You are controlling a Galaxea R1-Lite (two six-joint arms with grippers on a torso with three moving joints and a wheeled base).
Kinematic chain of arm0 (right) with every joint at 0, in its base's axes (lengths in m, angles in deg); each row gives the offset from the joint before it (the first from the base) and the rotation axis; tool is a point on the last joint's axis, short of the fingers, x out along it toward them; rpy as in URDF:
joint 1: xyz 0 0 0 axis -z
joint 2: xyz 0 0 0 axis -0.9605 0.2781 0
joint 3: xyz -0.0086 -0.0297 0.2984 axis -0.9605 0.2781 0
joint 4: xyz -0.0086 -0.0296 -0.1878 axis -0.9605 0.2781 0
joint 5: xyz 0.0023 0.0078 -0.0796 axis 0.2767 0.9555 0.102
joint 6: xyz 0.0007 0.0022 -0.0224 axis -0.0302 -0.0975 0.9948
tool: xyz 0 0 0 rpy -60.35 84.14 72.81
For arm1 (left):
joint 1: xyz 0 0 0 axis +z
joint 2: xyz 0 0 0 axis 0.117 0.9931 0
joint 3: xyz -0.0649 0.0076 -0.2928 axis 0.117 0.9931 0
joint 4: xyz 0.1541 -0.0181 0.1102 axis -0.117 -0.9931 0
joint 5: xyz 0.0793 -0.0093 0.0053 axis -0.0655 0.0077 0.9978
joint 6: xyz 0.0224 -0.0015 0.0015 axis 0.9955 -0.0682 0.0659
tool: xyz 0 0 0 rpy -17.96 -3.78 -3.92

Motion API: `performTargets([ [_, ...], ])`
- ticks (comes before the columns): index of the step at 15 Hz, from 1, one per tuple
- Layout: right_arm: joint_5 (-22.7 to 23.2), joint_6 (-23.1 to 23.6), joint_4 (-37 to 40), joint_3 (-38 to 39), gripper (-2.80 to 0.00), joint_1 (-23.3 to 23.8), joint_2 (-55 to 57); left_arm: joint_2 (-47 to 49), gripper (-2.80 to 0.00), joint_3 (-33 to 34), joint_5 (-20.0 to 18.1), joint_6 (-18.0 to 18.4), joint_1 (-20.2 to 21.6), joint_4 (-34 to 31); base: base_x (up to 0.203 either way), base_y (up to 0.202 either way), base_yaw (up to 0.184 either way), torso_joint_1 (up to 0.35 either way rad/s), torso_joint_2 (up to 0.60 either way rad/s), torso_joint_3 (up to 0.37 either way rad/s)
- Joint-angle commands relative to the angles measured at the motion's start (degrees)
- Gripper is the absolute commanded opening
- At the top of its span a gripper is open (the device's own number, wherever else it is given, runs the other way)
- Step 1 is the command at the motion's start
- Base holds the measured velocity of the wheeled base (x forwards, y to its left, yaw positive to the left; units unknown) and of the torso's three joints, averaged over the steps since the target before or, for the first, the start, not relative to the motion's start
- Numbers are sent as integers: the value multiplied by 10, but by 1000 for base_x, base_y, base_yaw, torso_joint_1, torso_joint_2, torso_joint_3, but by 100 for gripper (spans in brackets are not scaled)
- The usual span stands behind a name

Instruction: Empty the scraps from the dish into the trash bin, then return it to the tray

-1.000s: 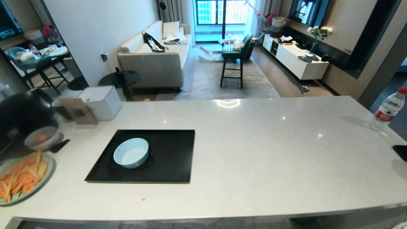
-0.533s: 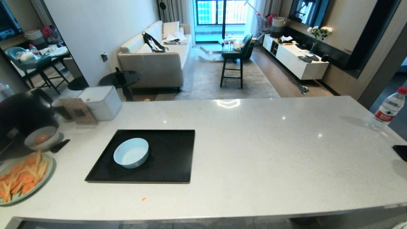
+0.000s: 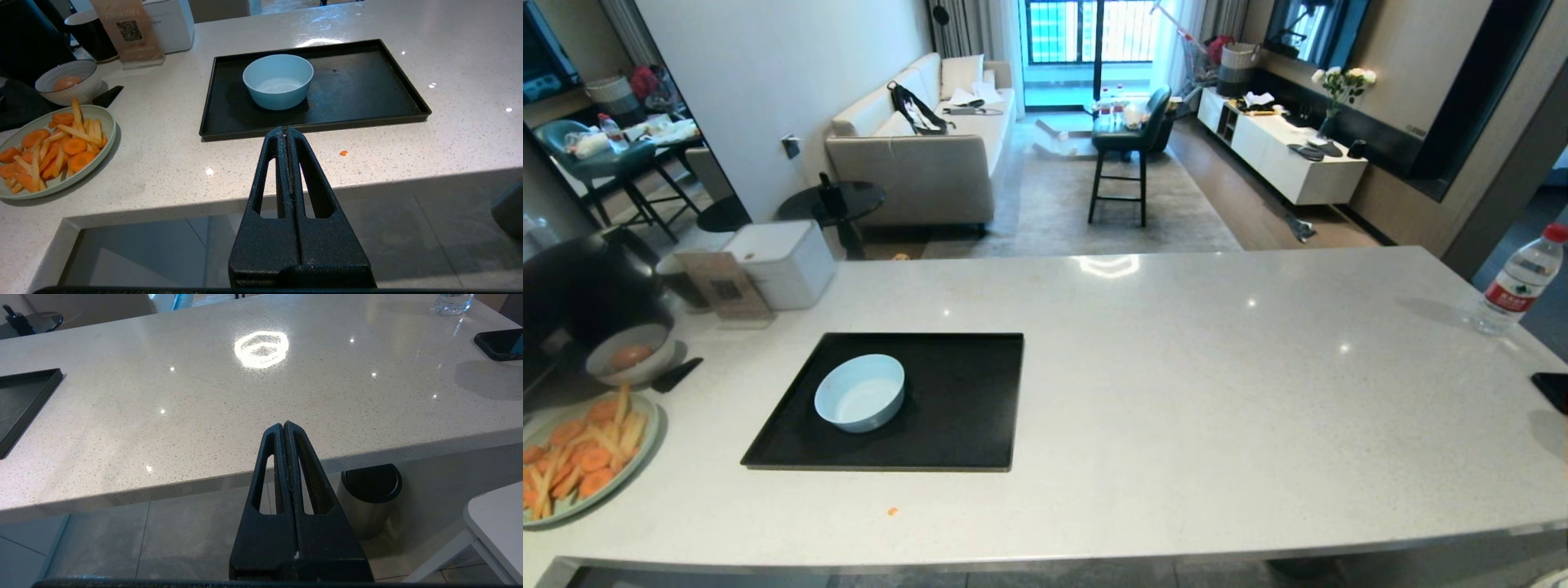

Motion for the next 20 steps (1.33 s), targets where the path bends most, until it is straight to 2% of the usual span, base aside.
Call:
performTargets([
  [1,0,0,0,0,-280,0,0,0,-280,0,0,-11,0,-2,0,0,0,0,0,0],
  [5,0,0,0,0,-280,0,0,0,-280,0,1,-22,0,-2,0,0,0,0,0,0],
  [20,0,-3,0,0,-280,0,1,0,-280,0,2,-22,0,-2,0,0,0,0,0,0],
])
